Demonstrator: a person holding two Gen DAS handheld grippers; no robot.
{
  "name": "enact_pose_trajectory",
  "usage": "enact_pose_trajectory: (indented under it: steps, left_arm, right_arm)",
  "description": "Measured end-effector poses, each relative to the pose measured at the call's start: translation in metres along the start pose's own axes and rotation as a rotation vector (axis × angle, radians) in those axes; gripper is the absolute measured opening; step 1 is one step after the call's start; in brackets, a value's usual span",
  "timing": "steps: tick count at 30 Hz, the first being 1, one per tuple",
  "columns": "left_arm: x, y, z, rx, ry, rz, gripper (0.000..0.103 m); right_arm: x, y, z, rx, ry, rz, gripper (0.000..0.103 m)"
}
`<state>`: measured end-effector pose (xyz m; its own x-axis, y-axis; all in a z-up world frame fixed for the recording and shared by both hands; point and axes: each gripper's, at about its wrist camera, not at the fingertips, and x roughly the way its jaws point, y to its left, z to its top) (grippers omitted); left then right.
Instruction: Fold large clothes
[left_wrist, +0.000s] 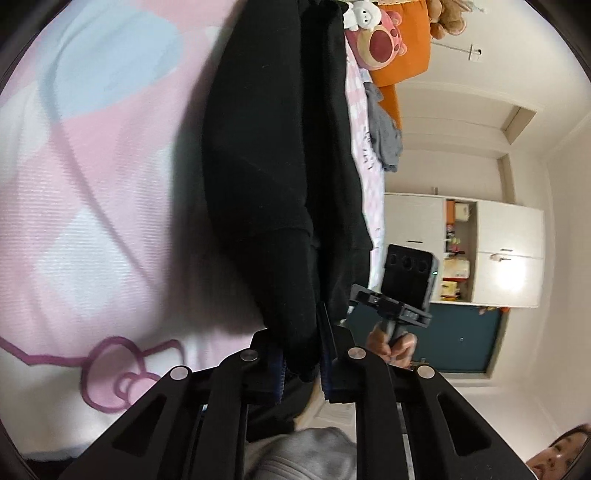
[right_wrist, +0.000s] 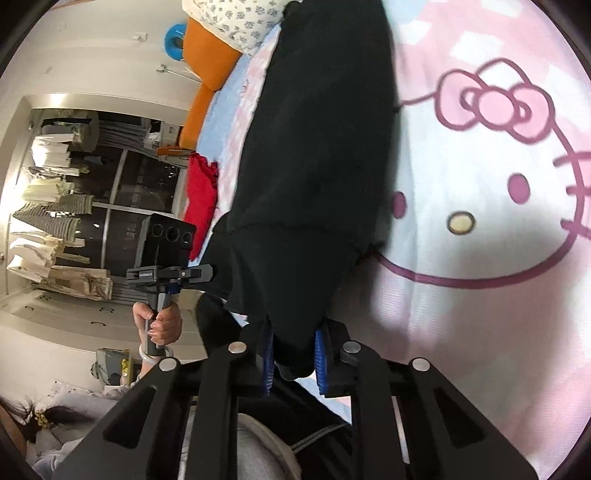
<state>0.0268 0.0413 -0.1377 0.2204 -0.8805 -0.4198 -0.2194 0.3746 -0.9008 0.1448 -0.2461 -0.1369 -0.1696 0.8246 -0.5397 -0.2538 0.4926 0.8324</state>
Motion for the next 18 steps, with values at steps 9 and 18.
enact_pose_trajectory:
  steps: [9,18]
  left_arm:
    - [-0.029,-0.01,0.023,-0.15,-0.052,-0.255,0.018]
    - [-0.044,-0.039,0.105,-0.11,-0.149,-0.29,0.018]
  right_arm:
    - [-0.03,0.01,0.026,0.057,-0.051,0.177,0.015]
    - [-0.041,0.037,0.11,0.016,-0.167,0.204,0.015]
